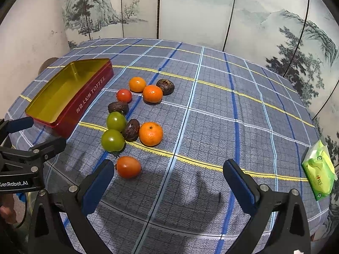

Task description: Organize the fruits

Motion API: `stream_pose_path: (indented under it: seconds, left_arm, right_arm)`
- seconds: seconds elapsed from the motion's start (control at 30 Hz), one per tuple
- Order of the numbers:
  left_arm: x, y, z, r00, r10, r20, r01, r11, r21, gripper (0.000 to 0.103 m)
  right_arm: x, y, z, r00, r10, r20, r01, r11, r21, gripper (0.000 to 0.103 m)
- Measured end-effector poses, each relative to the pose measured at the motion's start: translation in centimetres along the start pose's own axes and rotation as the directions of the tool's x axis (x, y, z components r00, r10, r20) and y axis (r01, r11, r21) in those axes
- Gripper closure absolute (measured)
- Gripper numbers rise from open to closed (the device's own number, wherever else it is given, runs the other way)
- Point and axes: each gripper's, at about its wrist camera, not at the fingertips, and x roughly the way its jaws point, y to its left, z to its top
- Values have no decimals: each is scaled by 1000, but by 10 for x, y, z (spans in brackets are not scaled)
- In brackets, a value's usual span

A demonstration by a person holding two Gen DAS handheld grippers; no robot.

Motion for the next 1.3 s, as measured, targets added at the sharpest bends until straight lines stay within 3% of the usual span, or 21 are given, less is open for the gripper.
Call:
stream_pose_path:
  seconds: [0.9,1.17,1.3]
  left_arm:
    - [5,-10,-3,1000,-19,-9,19,999,33,1]
    - [14,-21,4,998,-54,-28,56,995,80,14]
    - [20,-25,6,996,-67,-51,71,993,90,15]
  right_arm:
    - [8,-6,-7,999,-12,-32,12,1000,18,1]
    - [21,-18,-15,996,-21,-85,26,998,54,1]
    - [31,-24,-18,991,-41,-125,49,997,66,1]
